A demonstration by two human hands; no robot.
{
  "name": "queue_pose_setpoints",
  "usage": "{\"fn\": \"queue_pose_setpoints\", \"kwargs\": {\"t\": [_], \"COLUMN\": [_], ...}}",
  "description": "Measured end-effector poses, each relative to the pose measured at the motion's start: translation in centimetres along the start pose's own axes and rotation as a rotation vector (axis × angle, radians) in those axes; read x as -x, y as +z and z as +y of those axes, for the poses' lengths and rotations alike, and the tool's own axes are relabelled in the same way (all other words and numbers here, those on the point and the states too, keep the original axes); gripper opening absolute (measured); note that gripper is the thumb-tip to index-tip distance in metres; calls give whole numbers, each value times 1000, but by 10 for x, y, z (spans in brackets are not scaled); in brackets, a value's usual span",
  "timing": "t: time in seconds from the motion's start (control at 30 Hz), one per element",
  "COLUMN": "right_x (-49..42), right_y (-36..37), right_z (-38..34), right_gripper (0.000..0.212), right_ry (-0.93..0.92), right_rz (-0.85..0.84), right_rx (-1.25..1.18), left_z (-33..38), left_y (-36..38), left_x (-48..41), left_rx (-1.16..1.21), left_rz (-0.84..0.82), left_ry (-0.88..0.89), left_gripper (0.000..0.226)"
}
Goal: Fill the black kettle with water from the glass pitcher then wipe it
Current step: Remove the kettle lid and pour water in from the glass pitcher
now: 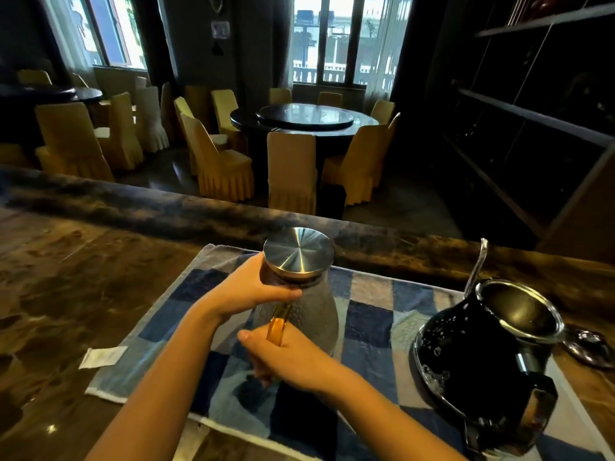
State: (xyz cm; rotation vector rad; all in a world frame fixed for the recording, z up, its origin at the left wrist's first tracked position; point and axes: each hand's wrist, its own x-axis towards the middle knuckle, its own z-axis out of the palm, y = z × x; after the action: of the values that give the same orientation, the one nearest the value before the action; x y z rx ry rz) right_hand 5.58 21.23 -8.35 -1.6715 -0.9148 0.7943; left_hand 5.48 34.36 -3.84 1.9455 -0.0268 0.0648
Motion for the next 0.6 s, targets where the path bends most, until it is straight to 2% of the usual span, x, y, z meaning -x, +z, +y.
{"fn": "queue_pose_setpoints", "kwargs": {"t": [0.2, 0.37, 0.53, 0.6], "right_x": [4, 24, 55, 69], "right_y": [3, -9, -24, -35], "right_z": [3, 7, 15, 15], "right_gripper": [44, 13, 35, 39], "right_ry": [-33, -58, -60, -56], "right_rz": [30, -42, -30, -32], "right_rx": [37, 134, 213, 282], "left_z": [-6, -11, -8, -4], "left_y": [4, 11, 26, 34], "left_x": [10, 20, 38, 49], "left_rx": [-20, 12, 59, 86], "left_rz": [63, 153, 222, 281], "left_ry": [-20, -31, -81, -129], "left_gripper": [54, 43, 29, 32]}}
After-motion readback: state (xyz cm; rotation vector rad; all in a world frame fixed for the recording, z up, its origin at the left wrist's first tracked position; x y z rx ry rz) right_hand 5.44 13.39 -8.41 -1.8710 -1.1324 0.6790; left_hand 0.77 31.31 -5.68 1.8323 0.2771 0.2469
